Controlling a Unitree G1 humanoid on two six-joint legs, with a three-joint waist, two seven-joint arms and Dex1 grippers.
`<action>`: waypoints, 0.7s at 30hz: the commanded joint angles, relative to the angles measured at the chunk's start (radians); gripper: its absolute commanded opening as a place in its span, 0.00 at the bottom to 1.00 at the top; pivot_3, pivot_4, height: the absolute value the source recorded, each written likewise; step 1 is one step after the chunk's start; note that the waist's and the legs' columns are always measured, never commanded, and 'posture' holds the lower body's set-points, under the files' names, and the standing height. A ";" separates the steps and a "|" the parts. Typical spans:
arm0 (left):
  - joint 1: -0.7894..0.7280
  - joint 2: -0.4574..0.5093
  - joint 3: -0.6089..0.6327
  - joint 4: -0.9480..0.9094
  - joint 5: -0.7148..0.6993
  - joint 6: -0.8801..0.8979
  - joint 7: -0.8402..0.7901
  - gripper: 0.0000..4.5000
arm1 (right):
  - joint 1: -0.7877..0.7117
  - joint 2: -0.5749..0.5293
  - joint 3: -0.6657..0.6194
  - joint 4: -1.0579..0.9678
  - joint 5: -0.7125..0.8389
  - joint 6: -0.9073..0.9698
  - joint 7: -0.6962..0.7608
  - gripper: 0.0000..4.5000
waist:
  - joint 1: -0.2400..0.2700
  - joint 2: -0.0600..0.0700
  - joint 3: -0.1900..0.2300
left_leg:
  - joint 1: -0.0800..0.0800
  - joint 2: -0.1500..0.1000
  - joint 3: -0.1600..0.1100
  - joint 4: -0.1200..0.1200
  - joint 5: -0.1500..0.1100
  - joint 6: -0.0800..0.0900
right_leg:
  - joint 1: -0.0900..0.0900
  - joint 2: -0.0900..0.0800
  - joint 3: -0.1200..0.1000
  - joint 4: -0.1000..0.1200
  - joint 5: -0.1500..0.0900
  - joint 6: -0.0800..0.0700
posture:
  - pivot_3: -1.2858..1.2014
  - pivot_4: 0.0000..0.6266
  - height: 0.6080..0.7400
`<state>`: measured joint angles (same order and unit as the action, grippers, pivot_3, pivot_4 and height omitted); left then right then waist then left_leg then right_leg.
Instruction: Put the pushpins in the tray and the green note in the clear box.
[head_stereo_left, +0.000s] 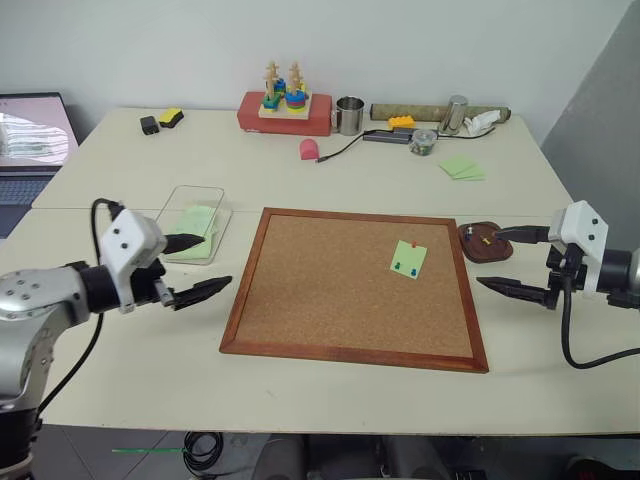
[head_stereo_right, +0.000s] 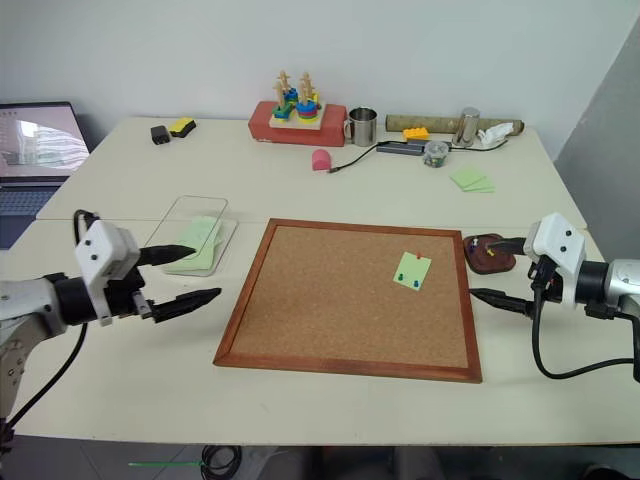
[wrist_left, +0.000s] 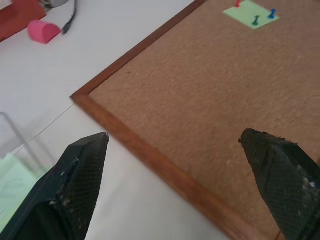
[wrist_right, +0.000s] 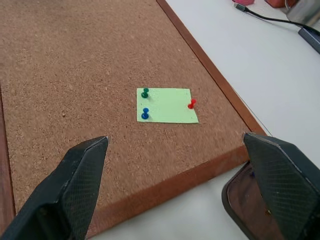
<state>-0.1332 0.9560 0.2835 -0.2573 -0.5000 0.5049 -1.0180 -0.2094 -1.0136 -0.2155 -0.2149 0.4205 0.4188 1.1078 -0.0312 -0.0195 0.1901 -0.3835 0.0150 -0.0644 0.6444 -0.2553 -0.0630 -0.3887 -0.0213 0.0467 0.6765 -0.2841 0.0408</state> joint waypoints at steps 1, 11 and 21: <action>-0.066 -0.021 -0.076 -0.021 0.005 -0.008 -0.008 1.00 | 0.025 -0.001 -0.074 -0.050 0.043 0.012 -0.005 1.00 | 0.001 0.000 0.000 | 0.000 0.000 0.000 0.000 0.000 0.000 | 0.000 0.000 0.000 0.000 0.000 0.000 | 0.52 0.24 1.00; -0.185 -0.108 -0.208 0.012 0.036 -0.040 -0.011 1.00 | 0.106 0.037 -0.130 -0.168 0.117 0.063 -0.041 1.00 | -0.001 0.000 0.000 | 0.000 0.000 -0.001 0.000 0.000 0.000 | 0.000 0.000 0.000 0.001 0.000 0.000 | 0.52 0.24 1.00; -0.309 -0.284 -0.416 0.158 0.152 -0.127 -0.015 0.54 | 0.096 0.095 -0.066 -0.212 0.132 0.130 -0.137 1.00 | 0.001 -0.001 0.000 | 0.000 -0.001 -0.001 0.001 0.000 0.000 | 0.001 0.000 0.000 0.002 0.000 0.000 | 0.52 0.24 1.00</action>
<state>-0.4160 0.6959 -0.1082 -0.1243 -0.3764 0.4205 -1.0363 -0.0911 -0.9252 -0.2820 -0.3976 0.5320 0.5355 0.9974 -0.0300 -0.0207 0.1902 -0.3838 0.0137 -0.0656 0.6457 -0.2551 -0.0631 -0.3883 -0.0210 0.0463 0.6783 -0.2839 0.0407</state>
